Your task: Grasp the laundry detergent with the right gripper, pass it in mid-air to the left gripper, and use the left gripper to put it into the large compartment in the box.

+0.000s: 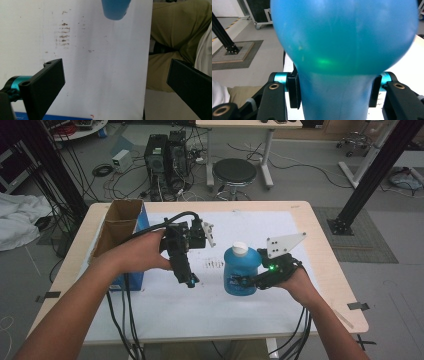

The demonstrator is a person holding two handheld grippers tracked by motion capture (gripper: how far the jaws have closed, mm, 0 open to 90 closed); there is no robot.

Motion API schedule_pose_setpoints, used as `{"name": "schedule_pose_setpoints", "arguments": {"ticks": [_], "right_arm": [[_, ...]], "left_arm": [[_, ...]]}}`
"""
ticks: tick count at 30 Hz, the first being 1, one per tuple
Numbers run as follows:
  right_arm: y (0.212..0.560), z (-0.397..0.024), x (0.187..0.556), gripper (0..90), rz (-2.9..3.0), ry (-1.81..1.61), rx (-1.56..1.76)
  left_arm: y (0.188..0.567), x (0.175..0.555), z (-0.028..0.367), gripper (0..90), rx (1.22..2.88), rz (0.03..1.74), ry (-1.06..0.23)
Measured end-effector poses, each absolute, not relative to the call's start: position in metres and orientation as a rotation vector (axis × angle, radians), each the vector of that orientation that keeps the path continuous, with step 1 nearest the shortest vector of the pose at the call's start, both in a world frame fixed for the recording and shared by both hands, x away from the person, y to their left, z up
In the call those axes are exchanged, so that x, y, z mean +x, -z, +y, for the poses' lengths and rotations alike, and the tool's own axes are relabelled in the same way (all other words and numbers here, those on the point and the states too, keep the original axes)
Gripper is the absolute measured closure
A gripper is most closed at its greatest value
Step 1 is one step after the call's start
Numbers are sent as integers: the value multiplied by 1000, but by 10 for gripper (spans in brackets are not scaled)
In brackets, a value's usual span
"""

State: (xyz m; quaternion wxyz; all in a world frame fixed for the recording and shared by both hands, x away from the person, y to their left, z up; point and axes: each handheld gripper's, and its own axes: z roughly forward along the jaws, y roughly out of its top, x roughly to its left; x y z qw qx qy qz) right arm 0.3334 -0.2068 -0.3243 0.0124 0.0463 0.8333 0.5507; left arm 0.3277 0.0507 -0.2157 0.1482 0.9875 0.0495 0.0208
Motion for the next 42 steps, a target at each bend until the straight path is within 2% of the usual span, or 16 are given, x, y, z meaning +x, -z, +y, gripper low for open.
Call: {"name": "schedule_pose_setpoints", "arguments": {"ticks": [14, 42], "right_arm": [[329, -184, 342, 447, 2625, -1728, 64], [332, -163, 352, 447, 2682, -1705, 40]], "left_arm": [[212, 334, 44, 16, 2849, 140, -4], [208, 345, 11, 16, 2870, 96, 10]]}}
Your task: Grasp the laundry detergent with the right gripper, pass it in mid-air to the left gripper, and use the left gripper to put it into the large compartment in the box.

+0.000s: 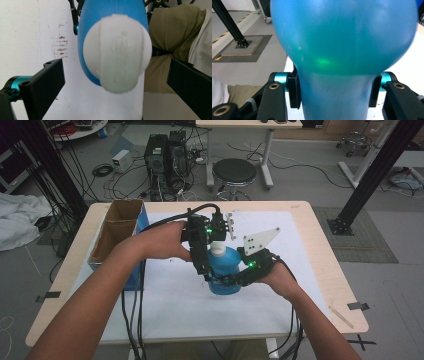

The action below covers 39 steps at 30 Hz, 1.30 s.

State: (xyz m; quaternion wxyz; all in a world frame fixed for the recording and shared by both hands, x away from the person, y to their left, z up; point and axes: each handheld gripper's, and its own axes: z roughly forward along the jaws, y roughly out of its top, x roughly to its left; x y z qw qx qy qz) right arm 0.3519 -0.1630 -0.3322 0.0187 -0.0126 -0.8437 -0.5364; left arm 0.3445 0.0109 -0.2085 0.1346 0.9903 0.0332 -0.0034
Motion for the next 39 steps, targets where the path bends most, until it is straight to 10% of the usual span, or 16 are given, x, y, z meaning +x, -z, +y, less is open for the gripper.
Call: {"name": "schedule_pose_setpoints", "arguments": {"ticks": [39], "right_arm": [[330, -155, 353, 446, -2610, 1656, -26]], "left_arm": [[215, 349, -4, 103, 2889, 66, -17]]}}
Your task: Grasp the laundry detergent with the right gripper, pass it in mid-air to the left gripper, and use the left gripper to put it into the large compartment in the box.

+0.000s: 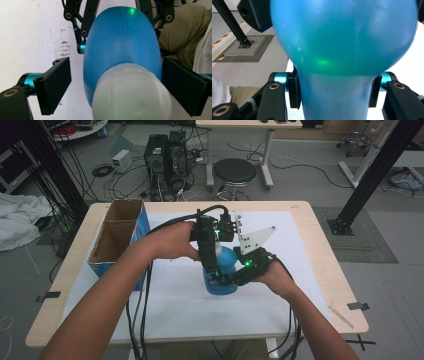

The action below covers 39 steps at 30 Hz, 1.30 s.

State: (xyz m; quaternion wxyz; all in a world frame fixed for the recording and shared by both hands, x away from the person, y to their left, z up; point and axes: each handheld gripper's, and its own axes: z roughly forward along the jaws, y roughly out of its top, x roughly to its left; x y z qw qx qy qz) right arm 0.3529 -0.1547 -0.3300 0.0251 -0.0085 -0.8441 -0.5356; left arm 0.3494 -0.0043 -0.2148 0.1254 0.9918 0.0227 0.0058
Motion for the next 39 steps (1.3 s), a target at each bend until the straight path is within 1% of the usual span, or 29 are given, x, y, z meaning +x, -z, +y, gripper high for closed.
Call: {"name": "schedule_pose_setpoints", "arguments": {"ticks": [2, 4, 11, 13, 17, 20, 22, 24, 34, 38, 39], "right_arm": [[330, -155, 353, 446, -2609, 1658, -28], [330, -155, 353, 446, -2610, 1659, -31], [329, -156, 352, 446, -2609, 1661, -30], [329, -155, 352, 446, -2610, 1661, -30], [330, -155, 352, 446, -2608, 1662, -26], [330, -154, 352, 445, -2609, 1657, -26], [330, -154, 352, 446, -2610, 1658, -23], [330, -154, 352, 446, -2609, 1658, -23], [329, -155, 352, 446, -2603, 1664, -26], [330, -156, 352, 445, -2601, 1667, -29], [330, -156, 352, 446, -2600, 1670, -28]], "left_arm": [[215, 350, -5, 104, 2893, 68, -17], [215, 349, -5, 135, 2894, 56, -15], [216, 349, -7, 138, 2895, 58, -24], [216, 349, -7, 189, 2894, 50, -22], [217, 349, -7, 191, 2899, 48, -29], [217, 349, -7, 236, 2899, 42, -32], [217, 349, -6, 244, 2899, 47, -32], [216, 349, -6, 281, 2898, 42, -33], [217, 347, -6, 301, 2896, 36, -41], [215, 345, -6, 375, 2881, -1, -43], [215, 345, -6, 375, 2881, 1, -43]]}}
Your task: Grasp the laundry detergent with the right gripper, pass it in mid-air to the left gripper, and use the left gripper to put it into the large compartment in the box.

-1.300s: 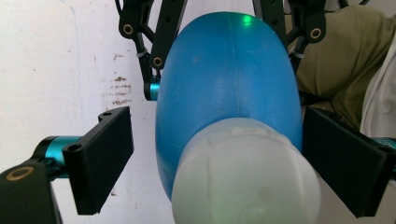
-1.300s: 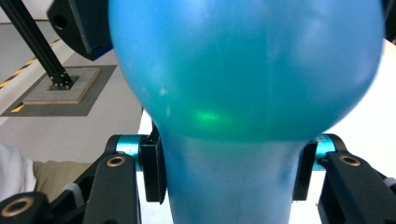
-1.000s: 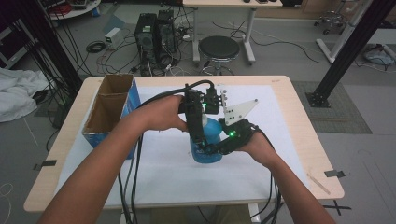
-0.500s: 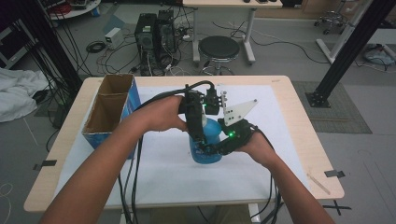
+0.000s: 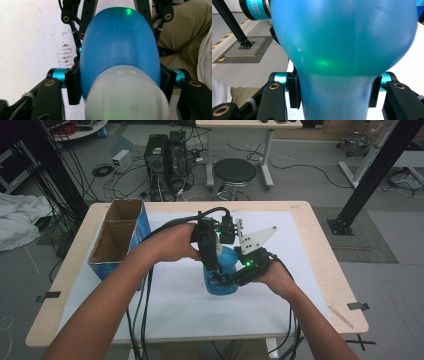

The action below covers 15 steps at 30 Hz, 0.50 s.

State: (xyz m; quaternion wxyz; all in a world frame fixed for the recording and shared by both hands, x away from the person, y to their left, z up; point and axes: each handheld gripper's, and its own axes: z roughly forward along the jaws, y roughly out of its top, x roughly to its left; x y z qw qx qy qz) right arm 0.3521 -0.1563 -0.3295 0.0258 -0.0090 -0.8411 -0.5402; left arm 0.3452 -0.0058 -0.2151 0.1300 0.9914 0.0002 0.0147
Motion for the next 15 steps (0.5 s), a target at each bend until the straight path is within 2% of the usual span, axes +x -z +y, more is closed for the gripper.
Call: {"name": "schedule_pose_setpoints", "arguments": {"ticks": [15], "right_arm": [[329, -155, 350, 445, -2612, 1648, -3]], "left_arm": [[215, 342, -9, 381, 2896, -4, -41]]}}
